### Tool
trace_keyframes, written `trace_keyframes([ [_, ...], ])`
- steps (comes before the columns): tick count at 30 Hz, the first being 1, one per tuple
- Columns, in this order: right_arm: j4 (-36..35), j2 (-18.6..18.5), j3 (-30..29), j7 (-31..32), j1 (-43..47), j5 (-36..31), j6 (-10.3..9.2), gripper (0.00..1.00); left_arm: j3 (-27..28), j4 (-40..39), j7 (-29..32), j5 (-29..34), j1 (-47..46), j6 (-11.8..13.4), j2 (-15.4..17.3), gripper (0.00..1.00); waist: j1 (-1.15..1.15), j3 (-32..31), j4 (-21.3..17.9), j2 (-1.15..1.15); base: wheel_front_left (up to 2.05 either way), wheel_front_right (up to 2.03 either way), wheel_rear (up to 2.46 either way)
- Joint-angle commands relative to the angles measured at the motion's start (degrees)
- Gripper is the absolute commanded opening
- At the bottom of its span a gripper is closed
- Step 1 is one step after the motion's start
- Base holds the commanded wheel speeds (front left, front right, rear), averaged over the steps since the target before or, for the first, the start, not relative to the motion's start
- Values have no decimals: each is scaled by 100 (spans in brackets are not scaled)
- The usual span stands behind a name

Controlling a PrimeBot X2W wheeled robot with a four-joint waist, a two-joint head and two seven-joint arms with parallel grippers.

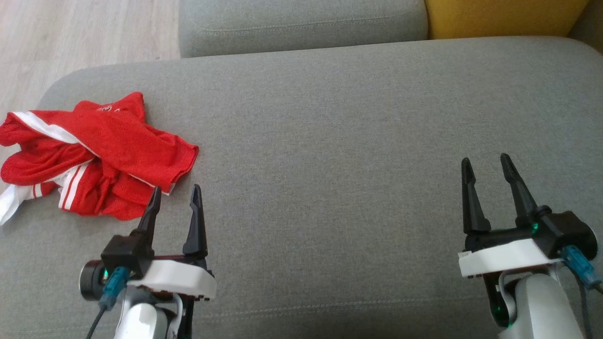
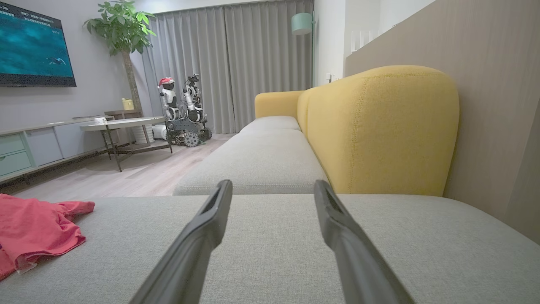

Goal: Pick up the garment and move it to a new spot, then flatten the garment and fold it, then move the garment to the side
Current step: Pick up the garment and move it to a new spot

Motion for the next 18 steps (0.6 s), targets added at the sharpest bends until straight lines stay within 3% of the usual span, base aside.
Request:
trace_keyframes([
  [1,-187,4,150,-65,-197,61,41,100,180,-171,-70,9,-192,-3,-4,100,0,1,-4,0,0,0,0],
  [10,-208,4,154,-65,-196,31,41,100,128,-179,-70,-74,-227,43,-5,100,0,69,81,0,0,0,0],
  [18,-268,4,262,-65,-245,-22,41,100,133,-238,-70,-199,-304,51,-6,100,0,169,565,0,0,0,0],
])
